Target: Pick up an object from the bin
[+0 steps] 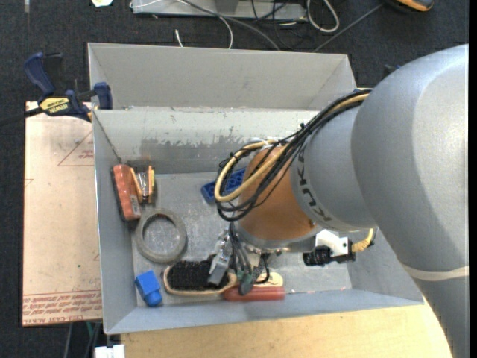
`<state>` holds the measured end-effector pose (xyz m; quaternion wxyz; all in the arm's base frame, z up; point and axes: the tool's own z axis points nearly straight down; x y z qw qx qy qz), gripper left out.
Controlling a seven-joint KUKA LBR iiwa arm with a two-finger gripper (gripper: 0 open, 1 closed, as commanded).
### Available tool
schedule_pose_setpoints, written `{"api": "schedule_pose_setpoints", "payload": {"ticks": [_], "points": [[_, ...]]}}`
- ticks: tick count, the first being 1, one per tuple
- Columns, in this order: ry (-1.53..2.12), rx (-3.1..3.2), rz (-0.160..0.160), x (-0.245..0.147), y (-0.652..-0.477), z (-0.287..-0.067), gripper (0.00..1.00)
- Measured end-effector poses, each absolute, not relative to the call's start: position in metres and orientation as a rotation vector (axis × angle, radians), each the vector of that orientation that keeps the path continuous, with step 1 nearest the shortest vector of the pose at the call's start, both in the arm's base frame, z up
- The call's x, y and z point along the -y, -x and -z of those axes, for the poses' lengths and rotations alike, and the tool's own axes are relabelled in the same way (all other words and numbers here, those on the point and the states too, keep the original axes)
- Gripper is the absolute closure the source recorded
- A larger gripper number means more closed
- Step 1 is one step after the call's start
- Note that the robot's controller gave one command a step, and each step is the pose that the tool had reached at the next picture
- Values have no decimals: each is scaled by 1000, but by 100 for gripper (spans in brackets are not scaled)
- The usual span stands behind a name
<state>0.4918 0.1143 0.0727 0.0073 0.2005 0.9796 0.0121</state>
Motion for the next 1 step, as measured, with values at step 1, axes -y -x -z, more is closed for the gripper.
{"api": "schedule_pose_setpoints", "payload": {"ticks": [1], "points": [[-627, -3063, -38, -114, -492, -73, 100]]}}
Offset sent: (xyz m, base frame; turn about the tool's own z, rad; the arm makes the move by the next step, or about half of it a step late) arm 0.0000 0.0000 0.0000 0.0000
